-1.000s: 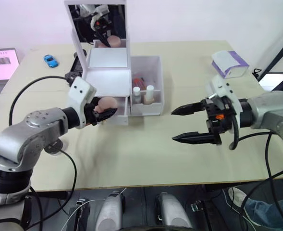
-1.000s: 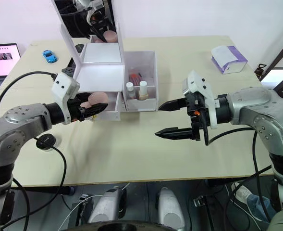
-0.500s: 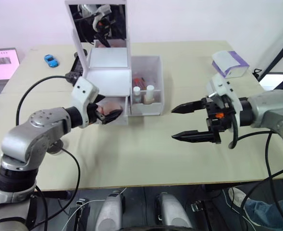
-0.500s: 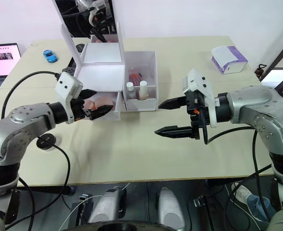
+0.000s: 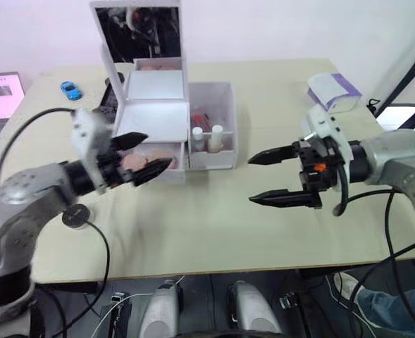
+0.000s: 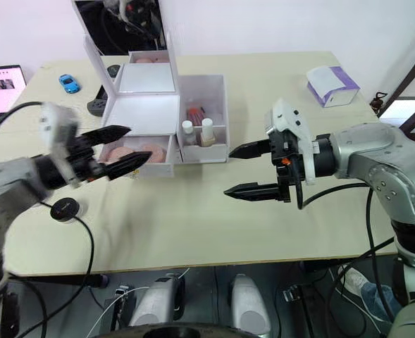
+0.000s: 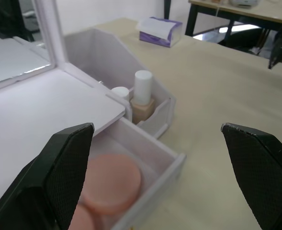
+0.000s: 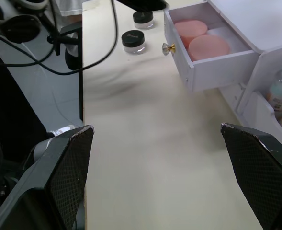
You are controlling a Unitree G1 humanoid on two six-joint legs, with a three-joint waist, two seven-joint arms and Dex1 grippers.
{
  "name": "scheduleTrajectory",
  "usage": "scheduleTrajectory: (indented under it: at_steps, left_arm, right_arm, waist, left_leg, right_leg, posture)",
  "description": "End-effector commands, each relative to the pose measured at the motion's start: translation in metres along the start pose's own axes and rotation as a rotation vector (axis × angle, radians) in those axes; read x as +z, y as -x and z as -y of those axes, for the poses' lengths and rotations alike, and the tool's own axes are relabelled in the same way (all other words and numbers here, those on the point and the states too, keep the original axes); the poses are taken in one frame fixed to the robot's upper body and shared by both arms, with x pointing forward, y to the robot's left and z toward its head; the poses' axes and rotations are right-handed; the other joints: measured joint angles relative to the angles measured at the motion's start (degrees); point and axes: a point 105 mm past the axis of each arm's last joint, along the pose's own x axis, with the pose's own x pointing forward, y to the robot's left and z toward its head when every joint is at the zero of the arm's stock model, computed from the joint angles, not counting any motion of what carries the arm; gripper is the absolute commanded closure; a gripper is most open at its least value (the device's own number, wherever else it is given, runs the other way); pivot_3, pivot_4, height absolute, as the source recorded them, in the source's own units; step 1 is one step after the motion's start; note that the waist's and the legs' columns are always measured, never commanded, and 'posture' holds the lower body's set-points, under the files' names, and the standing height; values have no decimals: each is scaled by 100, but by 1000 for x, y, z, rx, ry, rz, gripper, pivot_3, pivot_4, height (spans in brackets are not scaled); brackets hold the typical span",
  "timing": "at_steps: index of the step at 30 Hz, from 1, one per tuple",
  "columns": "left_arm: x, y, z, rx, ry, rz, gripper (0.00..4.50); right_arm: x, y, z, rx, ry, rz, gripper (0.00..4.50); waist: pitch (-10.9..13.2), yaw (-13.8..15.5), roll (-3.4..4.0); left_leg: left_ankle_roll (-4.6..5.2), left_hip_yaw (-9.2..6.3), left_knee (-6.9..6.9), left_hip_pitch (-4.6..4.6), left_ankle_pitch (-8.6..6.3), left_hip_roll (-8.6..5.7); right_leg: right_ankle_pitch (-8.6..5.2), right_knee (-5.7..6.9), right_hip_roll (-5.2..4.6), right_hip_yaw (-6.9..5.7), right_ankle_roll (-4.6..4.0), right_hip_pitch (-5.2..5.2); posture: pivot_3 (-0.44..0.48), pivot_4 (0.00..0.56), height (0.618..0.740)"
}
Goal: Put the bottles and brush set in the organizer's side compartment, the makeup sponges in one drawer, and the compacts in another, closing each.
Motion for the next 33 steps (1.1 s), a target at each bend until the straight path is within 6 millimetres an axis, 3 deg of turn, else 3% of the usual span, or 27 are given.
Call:
scheduleTrajectory:
  at_steps: [1, 6, 8, 12, 16, 25, 33]
  left_arm:
    - [-4, 26, 3, 63, -37, 19, 20]
    - [-42, 49, 8, 204, 31, -20, 20]
    - [-51, 52, 8, 250, 26, -25, 541]
    - [-69, 47, 7, 358, 63, 1, 2292]
    - [-73, 32, 6, 417, 48, 46, 4453]
    - [-81, -2, -7, 513, 23, 96, 4453]
    - [-88, -33, -2, 472, 41, 105, 4453]
  right_arm:
    - [11, 5, 6, -23, 73, 29, 0]
    - [19, 6, 9, -16, 112, 54, 0]
    - [21, 7, 10, -11, 115, 61, 0]
    - [24, 10, 9, -5, 134, 71, 0]
    - [33, 11, 5, -4, 130, 134, 0]
    - [34, 14, 3, -56, 85, 155, 0]
    - [34, 15, 5, -72, 79, 155, 0]
  waist:
    - [0, 27, 2]
    - [0, 91, 0]
    - [0, 99, 0]
    - [-1, 170, 3]
    - [-1, 197, 3]
    - [-2, 184, 2]
    - [-2, 191, 2]
  left_leg:
    - [1, 3, 0, 3, 0, 0]
    - [0, 1, 9, 1, -1, -1]
    - [0, 3, 9, 1, -1, -1]
    - [-1, 6, 10, 2, -1, -1]
    - [-1, 8, 11, 0, -1, -1]
    - [0, 6, 11, 0, -1, -1]
    - [1, 5, 12, 0, -1, -1]
  right_leg:
    - [-1, 1, -2, 1, -2, 3]
    - [-20, -10, -9, -1, -36, 13]
    - [-20, -16, -13, 0, -36, 16]
    - [-21, -18, -14, 1, -39, 15]
    - [-21, -19, -13, 2, -39, 15]
    - [-20, -14, -6, 2, -39, 14]
    - [-19, -12, -4, 1, -37, 14]
  posture:
    - [0, 150, 740]
    - [0, 150, 740]
    - [0, 150, 740]
    - [0, 150, 740]
    - [0, 150, 740]
    - [0, 150, 740]
    - [0, 150, 740]
